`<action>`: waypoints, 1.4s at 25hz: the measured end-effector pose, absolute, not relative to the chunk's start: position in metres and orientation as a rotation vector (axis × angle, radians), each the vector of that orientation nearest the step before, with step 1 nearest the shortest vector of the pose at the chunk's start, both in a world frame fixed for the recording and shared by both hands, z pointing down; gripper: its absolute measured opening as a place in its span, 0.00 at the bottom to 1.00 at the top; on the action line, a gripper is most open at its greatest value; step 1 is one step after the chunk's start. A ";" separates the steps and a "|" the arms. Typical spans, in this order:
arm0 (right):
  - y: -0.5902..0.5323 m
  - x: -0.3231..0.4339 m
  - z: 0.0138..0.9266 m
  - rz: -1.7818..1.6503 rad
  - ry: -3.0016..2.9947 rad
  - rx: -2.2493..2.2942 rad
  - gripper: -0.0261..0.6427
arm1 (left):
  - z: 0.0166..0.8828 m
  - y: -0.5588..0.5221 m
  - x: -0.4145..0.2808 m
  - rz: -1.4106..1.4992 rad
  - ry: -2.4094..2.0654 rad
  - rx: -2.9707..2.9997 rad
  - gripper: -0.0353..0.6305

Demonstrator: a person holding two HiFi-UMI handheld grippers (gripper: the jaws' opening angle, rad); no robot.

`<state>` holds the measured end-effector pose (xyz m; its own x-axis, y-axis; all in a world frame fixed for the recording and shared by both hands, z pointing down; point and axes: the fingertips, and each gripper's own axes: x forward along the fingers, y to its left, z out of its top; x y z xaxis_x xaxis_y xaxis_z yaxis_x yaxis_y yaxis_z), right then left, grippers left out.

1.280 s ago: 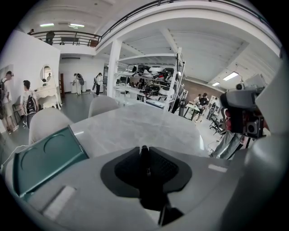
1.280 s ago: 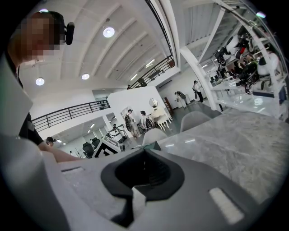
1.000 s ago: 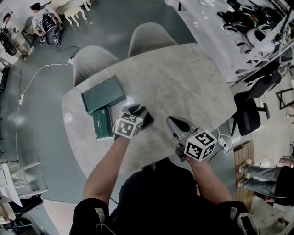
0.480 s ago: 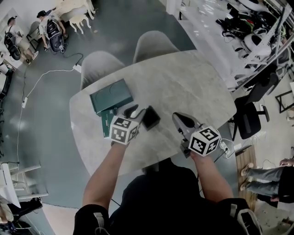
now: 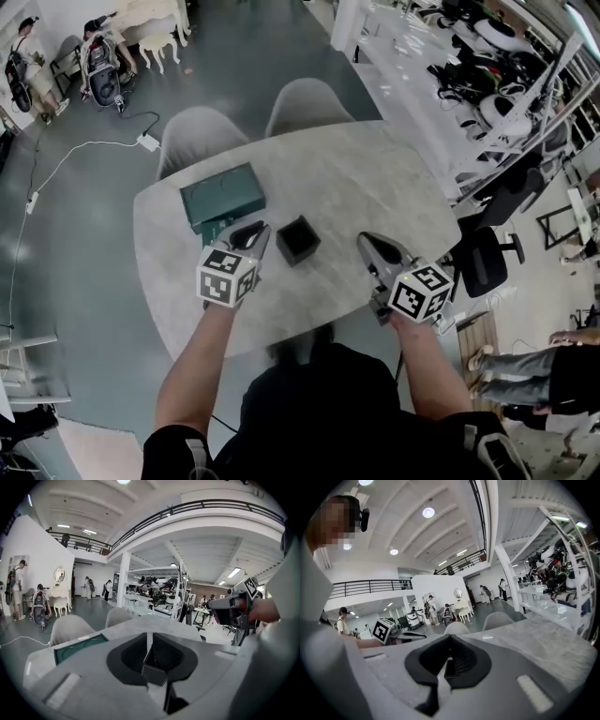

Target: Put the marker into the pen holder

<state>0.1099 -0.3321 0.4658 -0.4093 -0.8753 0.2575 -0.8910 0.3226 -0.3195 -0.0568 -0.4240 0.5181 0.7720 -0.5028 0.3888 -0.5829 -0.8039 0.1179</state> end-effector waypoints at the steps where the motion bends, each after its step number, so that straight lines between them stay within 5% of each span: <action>1: -0.331 0.111 0.463 0.644 -2.527 1.687 0.04 | 0.514 -0.422 -0.060 0.493 -0.860 2.736 0.12; 35: -0.315 0.180 0.402 0.349 -2.790 1.483 0.04 | 0.423 -0.388 -0.005 0.280 -1.224 2.702 0.07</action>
<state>0.1797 -0.3155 0.4018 -0.5641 -0.8228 0.0696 -0.8146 0.5407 -0.2101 -0.0046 -0.3885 0.4226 0.6473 -0.7248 0.2359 -0.7552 -0.6517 0.0699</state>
